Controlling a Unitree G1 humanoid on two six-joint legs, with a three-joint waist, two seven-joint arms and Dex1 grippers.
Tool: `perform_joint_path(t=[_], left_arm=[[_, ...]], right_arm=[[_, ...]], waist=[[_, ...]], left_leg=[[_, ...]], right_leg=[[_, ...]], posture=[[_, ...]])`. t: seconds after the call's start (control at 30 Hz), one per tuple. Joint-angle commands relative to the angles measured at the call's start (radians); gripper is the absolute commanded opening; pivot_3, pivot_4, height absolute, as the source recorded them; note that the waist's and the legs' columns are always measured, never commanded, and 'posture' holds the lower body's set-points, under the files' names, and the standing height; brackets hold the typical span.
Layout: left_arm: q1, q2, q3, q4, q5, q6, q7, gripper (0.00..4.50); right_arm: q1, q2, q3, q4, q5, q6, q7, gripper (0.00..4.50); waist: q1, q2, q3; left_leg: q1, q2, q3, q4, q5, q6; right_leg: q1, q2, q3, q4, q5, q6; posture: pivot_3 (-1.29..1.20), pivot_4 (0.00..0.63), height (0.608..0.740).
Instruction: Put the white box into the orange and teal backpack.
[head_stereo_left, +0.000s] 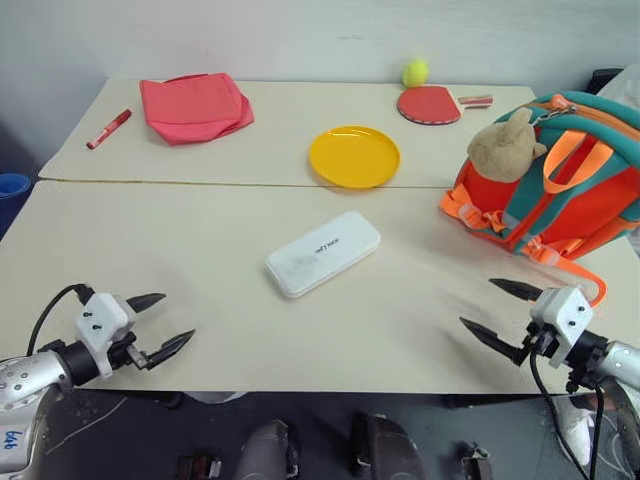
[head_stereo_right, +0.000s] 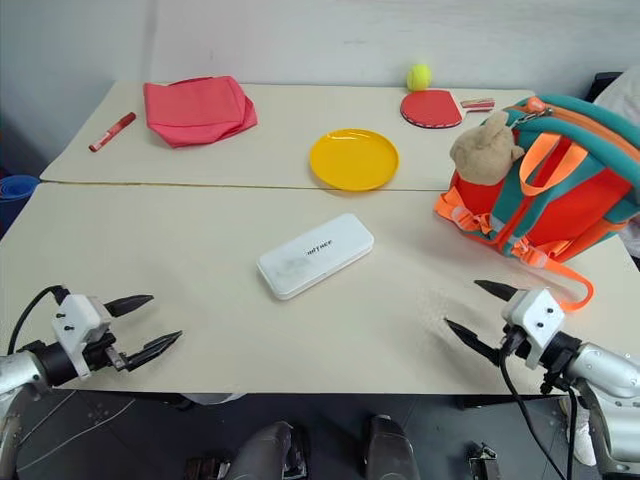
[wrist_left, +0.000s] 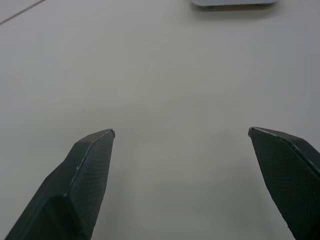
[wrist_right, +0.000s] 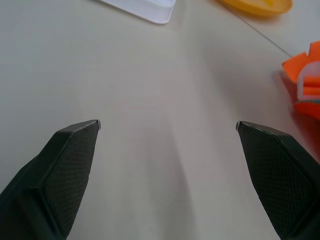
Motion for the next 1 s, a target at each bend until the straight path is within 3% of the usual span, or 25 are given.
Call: perform_joint_path(t=[0.03,0.17,0.23,0.43,0.53,0.67,0.7,0.73,1.0], left_arm=[[0.012,0.003,0.039,-0.026,-0.019,-0.013,0.007,4.5],[-0.017,0.018,0.023,-0.012,-0.033,0.011,-0.004,4.5],[-0.061,0.026,0.002,-0.062,-0.053,0.069,0.014,4.5],[-0.134,-0.003,-0.132,-0.24,-0.033,0.262,0.132,2.63],[-0.219,-0.043,-0.201,-0.271,-0.037,0.363,0.212,1.67],[-0.291,-0.049,-0.251,-0.269,-0.037,0.449,0.241,0.39],[-0.3,-0.045,-0.26,-0.263,-0.035,0.479,0.249,0.07],[-0.306,-0.042,-0.266,-0.259,-0.039,0.519,0.258,0.03],[-0.407,-0.092,-0.312,-0.232,-0.058,0.614,0.3,0.03]], right_arm=[[-0.018,0.007,0.01,0.024,0.001,-0.052,0.026,4.47],[-0.072,0.021,0.053,0.035,0.005,-0.04,0.031,4.47],[-0.173,0.026,0.091,-0.017,0.006,0.058,-0.025,4.47],[-0.515,0.018,0.321,-0.095,-0.121,0.39,-0.101,2.48],[-0.693,0.111,0.393,0.001,-0.163,0.51,-0.184,1.42],[-0.851,0.138,0.497,0.171,-0.28,0.567,-0.203,0.01],[-0.892,0.167,0.496,0.221,-0.289,0.566,-0.233,0.0],[-0.92,0.19,0.492,0.258,-0.292,0.566,-0.255,0.0],[-1.014,0.312,0.498,0.508,-0.326,0.474,-0.276,0.0]], waist=[[-0.002,0.0,0.0],[0.0,0.0,0.0],[0.0,0.0,0.0],[-0.008,0.0,0.0],[-0.012,0.0,0.0],[-0.011,0.0,0.0],[-0.014,0.0,0.0],[-0.019,0.0,0.0],[-0.025,0.0,0.0]], left_leg=[[0.0,0.0,0.0,0.0,0.0,0.0],[0.001,0.0,0.0,0.001,-0.001,-0.003],[0.001,0.0,0.0,0.001,-0.001,-0.004],[0.0,0.0,0.0,0.001,0.0,-0.006],[-0.001,0.0,0.0,0.001,0.002,-0.002],[-0.002,-0.001,0.0,0.003,0.003,-0.001],[-0.002,-0.001,0.0,0.003,0.003,-0.001],[-0.002,-0.001,0.001,0.003,0.003,-0.001],[-0.003,0.0,0.002,0.003,0.005,-0.001]], right_leg=[[0.0,0.0,0.0,0.0,0.0,0.0],[0.0,0.0,0.0,0.002,0.0,0.001],[0.0,0.0,0.001,0.003,0.0,0.001],[-0.003,-0.001,0.001,0.006,0.0,-0.001],[-0.003,-0.001,0.0,0.006,-0.001,-0.001],[-0.003,0.0,-0.001,0.011,-0.001,-0.001],[-0.003,0.0,-0.001,0.01,-0.001,-0.001],[-0.003,0.0,-0.001,0.01,-0.001,-0.001],[-0.003,0.002,-0.001,0.011,0.0,-0.001]], posture=[[0.0,0.15,0.74],[0.0,0.15,0.74],[0.0,0.15,0.74],[0.0,0.15,0.74],[0.0,0.15,0.74],[0.0,0.15,0.74],[0.0,0.15,0.74],[0.0,0.15,0.74],[0.0,0.15,0.74]])
